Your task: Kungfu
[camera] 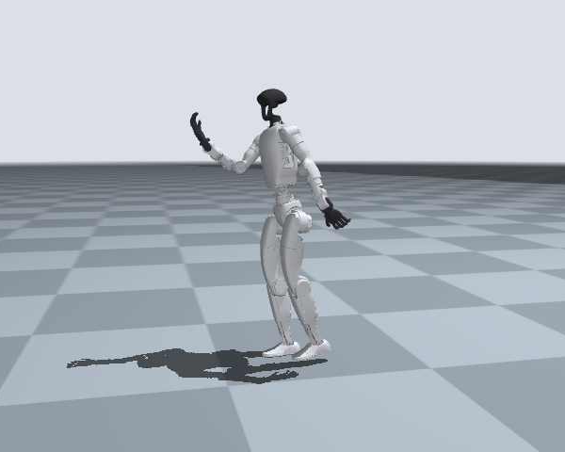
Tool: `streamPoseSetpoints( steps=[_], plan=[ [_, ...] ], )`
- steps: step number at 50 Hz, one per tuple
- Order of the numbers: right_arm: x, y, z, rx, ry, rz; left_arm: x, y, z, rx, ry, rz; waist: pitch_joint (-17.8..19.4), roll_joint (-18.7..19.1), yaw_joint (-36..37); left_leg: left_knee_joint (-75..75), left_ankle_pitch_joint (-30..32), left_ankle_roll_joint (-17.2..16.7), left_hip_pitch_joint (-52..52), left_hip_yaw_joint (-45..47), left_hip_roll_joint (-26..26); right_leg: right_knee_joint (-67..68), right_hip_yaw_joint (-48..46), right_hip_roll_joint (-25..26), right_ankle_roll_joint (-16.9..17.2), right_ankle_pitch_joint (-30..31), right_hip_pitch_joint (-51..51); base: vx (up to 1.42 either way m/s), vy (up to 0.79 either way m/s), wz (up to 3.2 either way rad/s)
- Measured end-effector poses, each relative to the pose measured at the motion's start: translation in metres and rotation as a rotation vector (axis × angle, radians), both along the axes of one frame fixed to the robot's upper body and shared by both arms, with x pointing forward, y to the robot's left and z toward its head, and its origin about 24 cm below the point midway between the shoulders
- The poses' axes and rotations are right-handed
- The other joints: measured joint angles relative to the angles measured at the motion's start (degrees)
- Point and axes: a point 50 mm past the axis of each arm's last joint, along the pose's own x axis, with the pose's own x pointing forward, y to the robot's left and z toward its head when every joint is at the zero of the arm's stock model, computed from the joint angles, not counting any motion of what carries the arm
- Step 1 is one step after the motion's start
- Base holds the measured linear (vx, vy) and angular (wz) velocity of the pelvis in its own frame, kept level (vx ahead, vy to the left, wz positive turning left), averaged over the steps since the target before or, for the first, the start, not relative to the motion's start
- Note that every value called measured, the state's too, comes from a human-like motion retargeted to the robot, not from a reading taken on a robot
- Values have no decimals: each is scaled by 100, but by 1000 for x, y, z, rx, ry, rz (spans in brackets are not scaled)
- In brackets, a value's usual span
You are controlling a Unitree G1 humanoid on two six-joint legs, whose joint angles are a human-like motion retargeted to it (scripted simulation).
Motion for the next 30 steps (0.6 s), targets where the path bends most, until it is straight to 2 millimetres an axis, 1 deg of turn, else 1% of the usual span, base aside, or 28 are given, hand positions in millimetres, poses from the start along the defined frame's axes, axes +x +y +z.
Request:
streamPoseSetpoints(
  steps=[3,5,8,10,13,16,18,20,22,26,28,30],
  plan=[
    [-2,-12,-4,-10,-1,-53,-19,-17,-1,13,-7,95,-200,-134,24,1091,616,-533,-500,488,189,-56,-147,-95,55,-193,162,42,-32,61],
    [-2,-12,-6,-10,8,-73,-35,-32,1,-3,37,180,-245,-200,-28,1809,937,-800,-841,923,291,-74,-292,-167,72,-249,274,31,-20,39],
    [-2,-8,-6,-3,21,-81,-58,-48,9,-51,150,223,-243,-295,19,2454,796,-869,-1269,1721,595,-159,-385,-185,79,-335,480,34,-23,-2],
    [-1,-8,-7,-5,30,-80,-73,-52,15,-64,214,201,-261,-331,152,2449,749,-984,-1562,1839,630,-216,-464,-146,103,-399,607,42,-25,-19],
    [-1,-13,-9,-21,23,-93,-93,-56,24,-47,262,179,-223,-389,377,1814,799,-868,-1928,1826,670,-289,-467,-14,145,-510,823,39,-22,-13],
    [-2,-18,-8,-29,11,-126,-107,-61,31,-17,288,217,-18,-417,681,793,1129,-633,-2125,1853,826,-356,-391,150,201,-620,1116,41,-20,-37],
    [-2,-21,-7,-30,11,-149,-114,-65,34,11,300,259,137,-399,893,73,1279,-535,-2194,1833,918,-401,-366,271,247,-699,1334,40,-16,-47],
    [-1,-25,-9,-34,19,-168,-120,-68,37,49,309,301,253,-388,1048,-571,1191,-469,-2276,1848,977,-435,-343,361,315,-785,1529,49,-15,-28],
    [2,-26,-14,-47,41,-179,-126,-71,40,94,309,340,299,-444,1114,-1064,1052,-309,-2404,1977,976,-457,-345,345,415,-868,1669,57,-13,-8],
    [11,-26,-34,-104,121,-193,-129,-76,40,174,253,419,226,-595,1025,-1566,597,-29,-2603,2713,963,-469,-509,229,698,-974,1823,57,-10,16],
    [17,-26,-50,-145,190,-202,-123,-76,35,212,190,458,148,-646,1029,-1440,449,88,-2616,3088,1022,-438,-601,196,887,-952,1878,72,-9,-9],
    [24,-28,-72,-187,274,-208,-112,-74,27,262,102,496,77,-736,1060,-1063,245,252,-2558,3239,1076,-378,-623,144,1094,-841,1925,75,-8,-22]
  ],
)
